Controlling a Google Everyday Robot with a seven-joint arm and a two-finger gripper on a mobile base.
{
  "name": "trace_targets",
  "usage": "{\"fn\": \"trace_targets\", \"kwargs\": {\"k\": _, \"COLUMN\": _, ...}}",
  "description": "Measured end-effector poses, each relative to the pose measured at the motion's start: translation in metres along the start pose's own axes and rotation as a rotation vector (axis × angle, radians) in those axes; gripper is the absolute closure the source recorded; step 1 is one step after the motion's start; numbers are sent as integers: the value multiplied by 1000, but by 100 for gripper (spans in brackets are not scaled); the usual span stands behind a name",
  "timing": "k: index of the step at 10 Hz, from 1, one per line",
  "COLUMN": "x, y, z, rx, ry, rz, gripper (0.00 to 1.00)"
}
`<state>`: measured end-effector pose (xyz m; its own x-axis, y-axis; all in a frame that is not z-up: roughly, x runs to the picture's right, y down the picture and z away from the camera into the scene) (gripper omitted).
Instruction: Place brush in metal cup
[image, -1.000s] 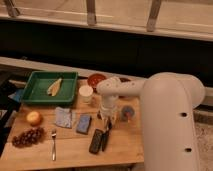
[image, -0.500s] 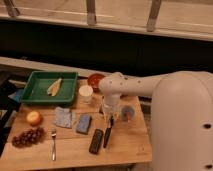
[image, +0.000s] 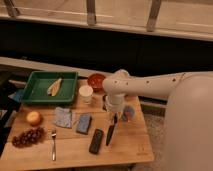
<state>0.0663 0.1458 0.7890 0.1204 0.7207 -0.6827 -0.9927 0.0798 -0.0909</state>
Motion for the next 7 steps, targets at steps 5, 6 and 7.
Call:
{"fn": "trace_targets", "kwargs": {"k": 5, "x": -32, "y": -12, "z": -34, "rx": 58, "ry": -103, "rz": 5, "gripper": 100}}
{"fn": "trace_targets", "kwargs": {"k": 6, "x": -41, "y": -5, "z": -33, "rx": 61, "ry": -106, "rz": -8, "gripper": 100}}
{"fn": "trace_targets", "kwargs": {"k": 7, "x": -50, "y": 1, "z": -32, "rx": 60, "ry": -107, "rz": -21, "gripper": 100}}
